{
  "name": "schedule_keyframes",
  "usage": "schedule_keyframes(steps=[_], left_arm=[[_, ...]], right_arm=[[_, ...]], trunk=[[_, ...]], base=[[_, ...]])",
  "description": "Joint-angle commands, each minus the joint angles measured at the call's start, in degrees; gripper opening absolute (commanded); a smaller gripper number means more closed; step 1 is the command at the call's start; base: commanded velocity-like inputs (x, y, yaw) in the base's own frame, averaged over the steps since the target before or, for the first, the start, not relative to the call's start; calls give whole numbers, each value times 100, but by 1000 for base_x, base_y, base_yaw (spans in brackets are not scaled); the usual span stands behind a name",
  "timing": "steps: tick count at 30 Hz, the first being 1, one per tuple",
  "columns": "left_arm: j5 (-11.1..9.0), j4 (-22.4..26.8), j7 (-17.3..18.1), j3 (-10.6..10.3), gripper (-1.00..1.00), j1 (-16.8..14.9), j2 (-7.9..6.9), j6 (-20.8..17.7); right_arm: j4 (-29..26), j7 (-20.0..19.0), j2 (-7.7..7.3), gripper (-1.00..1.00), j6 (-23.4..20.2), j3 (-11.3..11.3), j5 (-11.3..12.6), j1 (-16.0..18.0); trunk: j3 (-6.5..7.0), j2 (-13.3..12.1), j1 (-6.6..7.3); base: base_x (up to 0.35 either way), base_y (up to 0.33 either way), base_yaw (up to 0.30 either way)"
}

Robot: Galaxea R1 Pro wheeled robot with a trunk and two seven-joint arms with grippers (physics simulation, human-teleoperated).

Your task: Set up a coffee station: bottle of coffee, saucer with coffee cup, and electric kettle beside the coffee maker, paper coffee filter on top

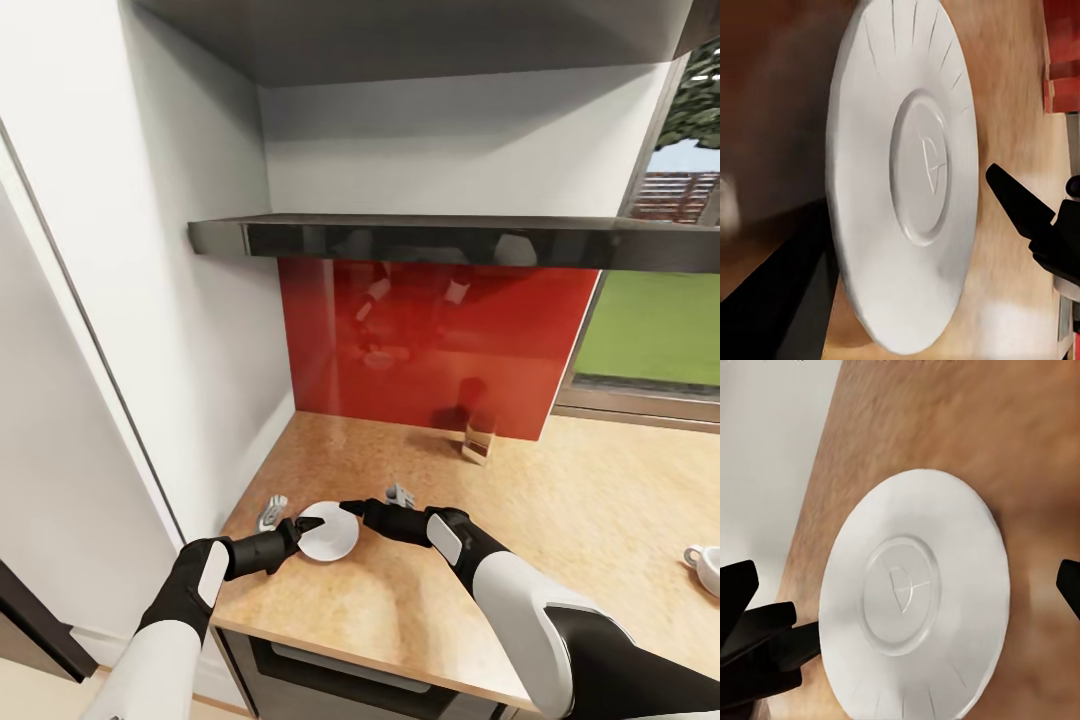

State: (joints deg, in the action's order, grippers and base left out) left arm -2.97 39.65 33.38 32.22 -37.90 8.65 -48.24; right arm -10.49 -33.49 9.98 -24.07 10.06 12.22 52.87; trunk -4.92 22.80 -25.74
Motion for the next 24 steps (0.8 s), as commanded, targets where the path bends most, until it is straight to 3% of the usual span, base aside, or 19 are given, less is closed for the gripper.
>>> schedule_keyframes(steps=[1, 24], left_arm=[[-1, 3, -7, 30, 100, -7, 10, -36], [-11, -5, -2, 22, 100, -7, 56, -36]], right_arm=[[-6, 1, 2, 100, -54, 32, 26, 4], [70, 0, 2, 100, -54, 32, 26, 4]], trunk=[[-13, 12, -4], [-13, 12, -4]], base=[[85, 68, 0], [8, 7, 0]])
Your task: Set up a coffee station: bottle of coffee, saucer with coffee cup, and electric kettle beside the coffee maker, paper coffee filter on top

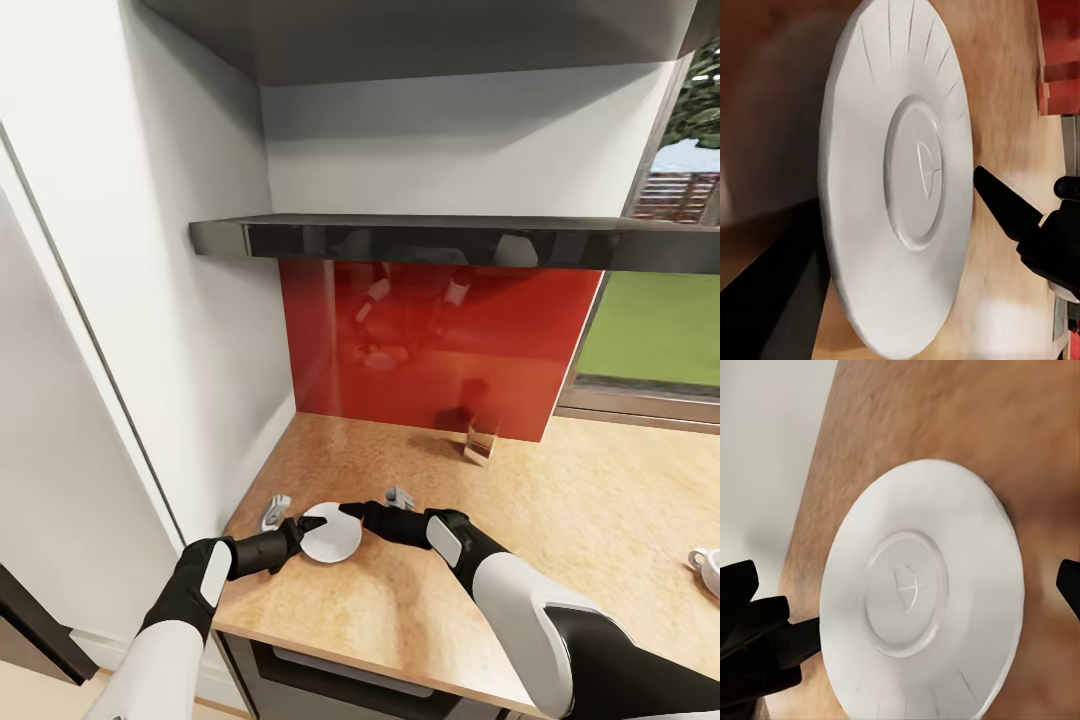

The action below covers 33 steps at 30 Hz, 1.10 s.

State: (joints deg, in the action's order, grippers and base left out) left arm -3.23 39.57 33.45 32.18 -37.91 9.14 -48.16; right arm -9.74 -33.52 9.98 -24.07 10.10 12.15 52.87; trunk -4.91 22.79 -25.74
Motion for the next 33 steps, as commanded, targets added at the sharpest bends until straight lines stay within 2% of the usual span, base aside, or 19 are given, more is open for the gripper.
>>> schedule_keyframes(steps=[1, 33], left_arm=[[16, -1, -7, 26, 100, -6, 27, -45], [7, -2, -14, -22, 100, -15, 85, -46]], right_arm=[[-4, 3, 1, 100, -54, 27, 33, 4], [-2, -3, 1, 100, -54, 27, 33, 4]], trunk=[[-14, 12, -4], [-14, 12, -4]], base=[[0, 0, 0], [0, 0, 0]])
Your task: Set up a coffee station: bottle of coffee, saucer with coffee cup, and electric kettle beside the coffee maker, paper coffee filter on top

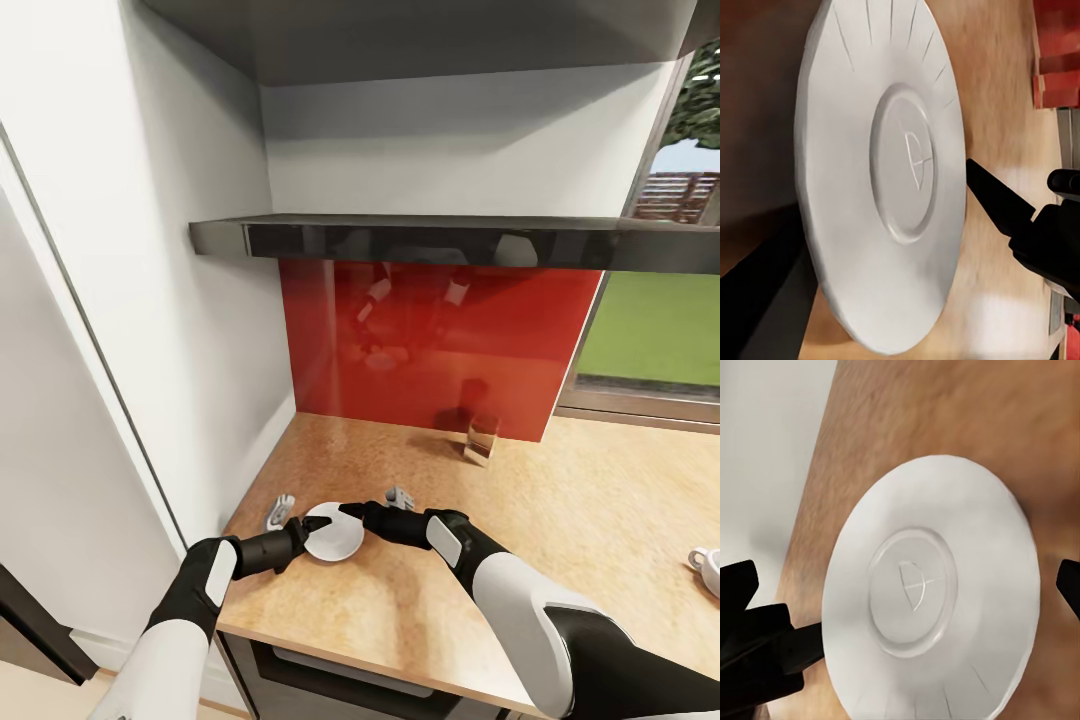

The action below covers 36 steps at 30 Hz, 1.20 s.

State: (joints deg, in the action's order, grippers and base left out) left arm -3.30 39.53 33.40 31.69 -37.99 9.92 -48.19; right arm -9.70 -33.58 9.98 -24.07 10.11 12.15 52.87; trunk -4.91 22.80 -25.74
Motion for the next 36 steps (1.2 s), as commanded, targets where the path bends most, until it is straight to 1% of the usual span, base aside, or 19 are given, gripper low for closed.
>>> schedule_keyframes(steps=[1, 29, 36], left_arm=[[13, 2, -6, 24, 100, -6, 7, -42], [13, 2, -1, 19, 100, -6, 1, -50], [13, 2, -3, 13, 100, -5, 1, -50]], right_arm=[[-6, 2, 1, 100, -54, 26, 33, 4], [-6, 1, 1, 100, -54, 44, 42, 4], [-6, 1, 1, 100, -54, 44, 42, 4]], trunk=[[-14, 12, -4], [-14, 12, -4], [-14, 12, -4]], base=[[0, 0, 0], [0, 15, 0], [66, 16, 0]])
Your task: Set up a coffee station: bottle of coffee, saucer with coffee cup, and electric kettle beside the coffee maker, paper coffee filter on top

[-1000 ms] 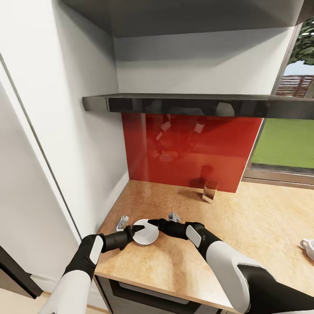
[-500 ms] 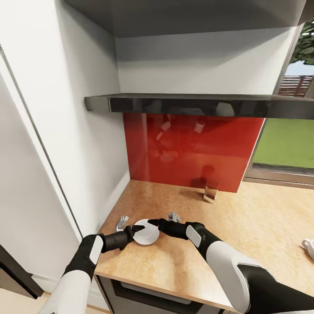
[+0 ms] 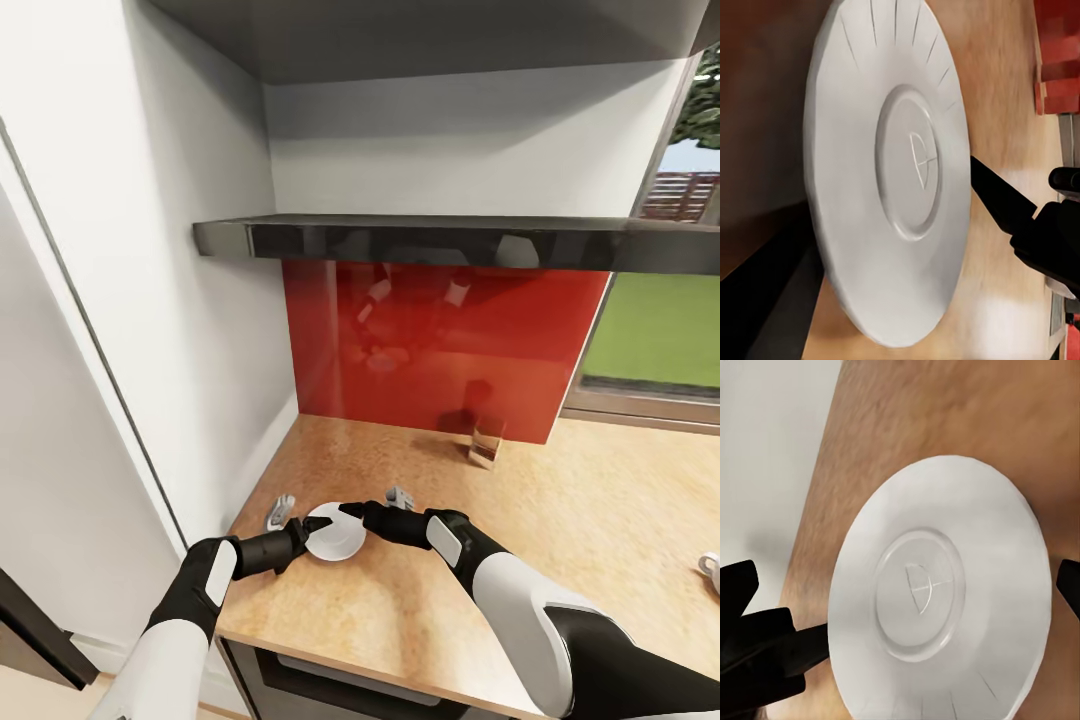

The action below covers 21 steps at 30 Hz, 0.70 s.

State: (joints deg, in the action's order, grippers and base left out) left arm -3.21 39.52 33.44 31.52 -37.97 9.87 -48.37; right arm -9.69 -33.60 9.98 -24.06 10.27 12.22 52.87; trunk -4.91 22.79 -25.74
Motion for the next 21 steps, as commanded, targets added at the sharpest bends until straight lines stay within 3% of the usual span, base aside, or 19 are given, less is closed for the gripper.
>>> schedule_keyframes(steps=[1, 21], left_arm=[[5, 3, -6, 30, 100, -7, 8, -32], [3, -137, 3, -14, 100, -8, 13, -23]], right_arm=[[-6, 3, 2, 100, -55, 28, 35, 4], [-6, 3, 2, 100, -55, 28, 35, 4]], trunk=[[-13, 13, -4], [-13, 13, -4]], base=[[16, 2, 0], [1, 0, 0]])
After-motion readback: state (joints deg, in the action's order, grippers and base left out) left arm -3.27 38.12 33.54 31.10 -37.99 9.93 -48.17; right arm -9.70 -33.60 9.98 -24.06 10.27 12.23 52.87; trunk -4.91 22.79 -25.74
